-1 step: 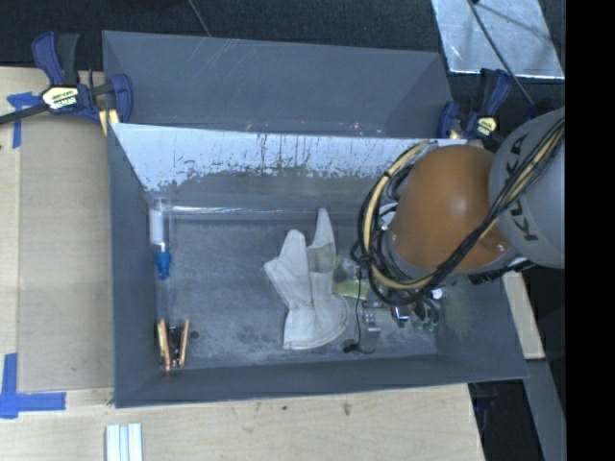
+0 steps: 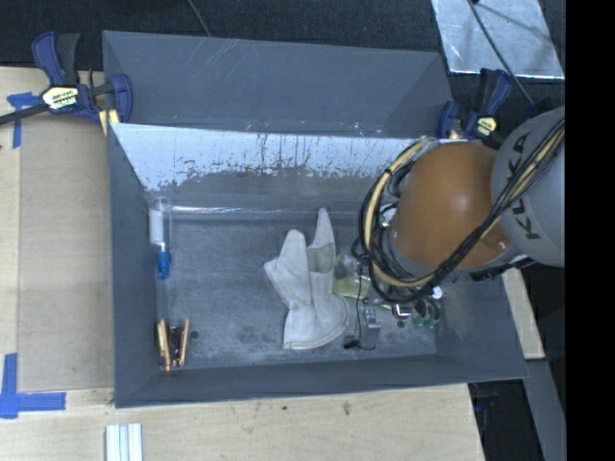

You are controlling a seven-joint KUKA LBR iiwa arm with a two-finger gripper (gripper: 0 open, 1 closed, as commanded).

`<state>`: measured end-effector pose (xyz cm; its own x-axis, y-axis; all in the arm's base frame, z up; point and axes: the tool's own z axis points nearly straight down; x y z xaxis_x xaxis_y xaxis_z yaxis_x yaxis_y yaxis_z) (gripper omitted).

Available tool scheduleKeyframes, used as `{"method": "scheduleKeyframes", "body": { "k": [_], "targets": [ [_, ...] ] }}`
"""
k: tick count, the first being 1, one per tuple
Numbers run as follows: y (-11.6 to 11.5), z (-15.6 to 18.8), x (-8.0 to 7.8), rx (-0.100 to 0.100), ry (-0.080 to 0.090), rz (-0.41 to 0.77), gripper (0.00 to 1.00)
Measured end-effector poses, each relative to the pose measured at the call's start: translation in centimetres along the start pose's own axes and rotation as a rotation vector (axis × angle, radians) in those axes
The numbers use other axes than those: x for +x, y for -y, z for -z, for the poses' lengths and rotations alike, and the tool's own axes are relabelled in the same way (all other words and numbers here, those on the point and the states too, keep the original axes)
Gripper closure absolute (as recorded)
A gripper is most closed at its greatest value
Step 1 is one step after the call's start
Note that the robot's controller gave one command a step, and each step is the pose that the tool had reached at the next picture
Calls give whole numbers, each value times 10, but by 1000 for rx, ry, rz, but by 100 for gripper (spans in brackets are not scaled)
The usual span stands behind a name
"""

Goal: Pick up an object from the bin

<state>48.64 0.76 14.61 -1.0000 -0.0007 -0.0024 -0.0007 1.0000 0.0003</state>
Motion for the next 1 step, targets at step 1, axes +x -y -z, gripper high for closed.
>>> {"method": "scheduleKeyframes", "body": {
  "k": [1],
  "targets": [
    [-51, -56, -17, 1, 6, 294, 0]
  ]
}}
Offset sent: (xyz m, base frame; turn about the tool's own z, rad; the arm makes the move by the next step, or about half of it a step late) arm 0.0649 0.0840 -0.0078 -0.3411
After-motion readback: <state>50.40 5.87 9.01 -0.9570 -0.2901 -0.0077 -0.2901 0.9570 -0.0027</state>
